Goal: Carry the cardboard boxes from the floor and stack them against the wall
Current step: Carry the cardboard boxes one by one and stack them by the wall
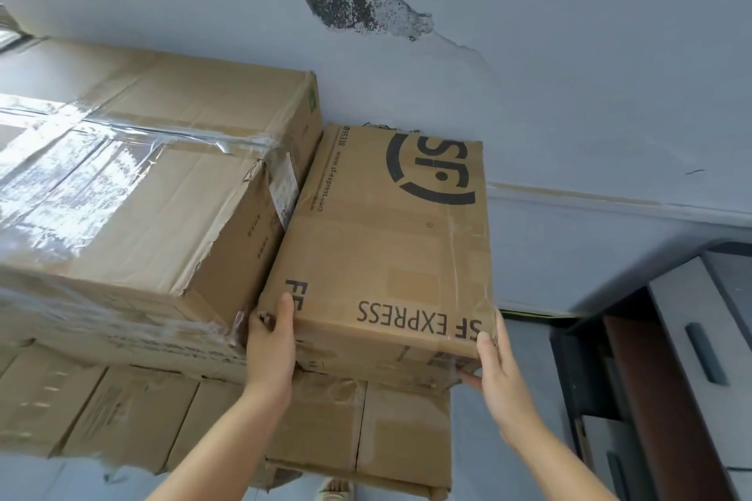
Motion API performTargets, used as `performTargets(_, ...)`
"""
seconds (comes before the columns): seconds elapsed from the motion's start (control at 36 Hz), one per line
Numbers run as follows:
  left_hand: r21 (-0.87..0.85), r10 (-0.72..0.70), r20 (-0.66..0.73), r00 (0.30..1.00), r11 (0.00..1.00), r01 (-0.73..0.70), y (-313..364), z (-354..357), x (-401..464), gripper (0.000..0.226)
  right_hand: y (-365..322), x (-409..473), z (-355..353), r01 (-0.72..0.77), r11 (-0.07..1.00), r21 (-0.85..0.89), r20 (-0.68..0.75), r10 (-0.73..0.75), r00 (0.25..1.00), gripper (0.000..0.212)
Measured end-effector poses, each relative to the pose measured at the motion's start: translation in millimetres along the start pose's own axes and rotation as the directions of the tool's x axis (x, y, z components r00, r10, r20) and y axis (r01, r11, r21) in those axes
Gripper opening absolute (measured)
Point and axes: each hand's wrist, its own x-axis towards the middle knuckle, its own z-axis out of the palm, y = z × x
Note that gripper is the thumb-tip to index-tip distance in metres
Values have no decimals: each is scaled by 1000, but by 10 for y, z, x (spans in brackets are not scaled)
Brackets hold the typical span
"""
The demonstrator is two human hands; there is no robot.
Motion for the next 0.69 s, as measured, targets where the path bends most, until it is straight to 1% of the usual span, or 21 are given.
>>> performTargets(0.08,-35,-22,-12,1000,999,22,26,25,-54,75,-1,9,-42,18,995,-97,35,-15,999,37)
performTargets(0.17,-87,-65,-31,997,994,62,73,-16,-80,71,-53,22,-129,12,978,-207,92,8,996,55)
performTargets(0.25,-117,-43,-15,999,992,41,99,-118,-191,64,-205,-32,-208,41,965,-257,119,-10,993,56)
performTargets(0.33,-115,57,30,998,992,-53,146,-247,-421,58,-290,-124,-338,133,936,-327,155,-86,984,61)
performTargets(0.39,-50,145,68,987,989,-142,181,-369,-593,54,-348,-214,-440,197,909,-367,178,-139,974,62)
performTargets(0.44,21,228,127,965,972,-232,220,-505,-728,48,-435,-332,-536,273,885,-377,219,-201,955,57)
performTargets(0.5,64,295,201,934,947,-313,264,-617,-851,45,-524,-485,-600,327,877,-353,243,-252,937,50)
performTargets(0.56,98,360,268,893,912,-397,306,-689,-967,46,-588,-641,-644,378,870,-317,257,-305,917,49)
performTargets(0.64,122,434,333,837,860,-495,318,-758,-1113,47,-590,-878,-679,441,864,-242,246,-385,890,56)
performTargets(0.69,130,462,372,805,833,-538,298,-789,-1189,43,-515,-1033,-696,458,865,-205,207,-419,884,61)
